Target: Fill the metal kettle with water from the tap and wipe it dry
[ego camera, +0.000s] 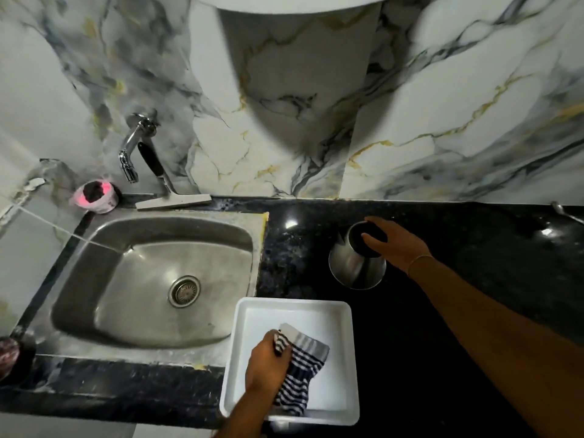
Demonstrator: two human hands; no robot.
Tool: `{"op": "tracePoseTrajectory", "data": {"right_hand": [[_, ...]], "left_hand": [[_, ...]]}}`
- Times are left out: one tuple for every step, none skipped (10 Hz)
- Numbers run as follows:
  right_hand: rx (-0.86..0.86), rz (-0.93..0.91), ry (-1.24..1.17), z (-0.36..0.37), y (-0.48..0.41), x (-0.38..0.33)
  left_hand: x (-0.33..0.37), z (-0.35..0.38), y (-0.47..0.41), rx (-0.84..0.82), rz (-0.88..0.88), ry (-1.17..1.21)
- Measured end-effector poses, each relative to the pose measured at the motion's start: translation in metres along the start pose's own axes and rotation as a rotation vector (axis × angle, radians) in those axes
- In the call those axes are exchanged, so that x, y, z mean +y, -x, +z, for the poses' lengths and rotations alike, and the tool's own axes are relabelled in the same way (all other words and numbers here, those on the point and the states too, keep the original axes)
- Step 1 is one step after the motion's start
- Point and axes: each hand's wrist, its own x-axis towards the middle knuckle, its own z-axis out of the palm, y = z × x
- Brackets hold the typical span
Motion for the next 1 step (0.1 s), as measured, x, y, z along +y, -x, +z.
{"op": "tracePoseTrajectory", "data": {"right_hand": [[0.212, 0.011, 0.098, 0.0122, 0.0082, -0.0029]], "left_hand": [[-0.0097, -0.0115, 0.0009, 0.120, 0.152, -0.440]]}}
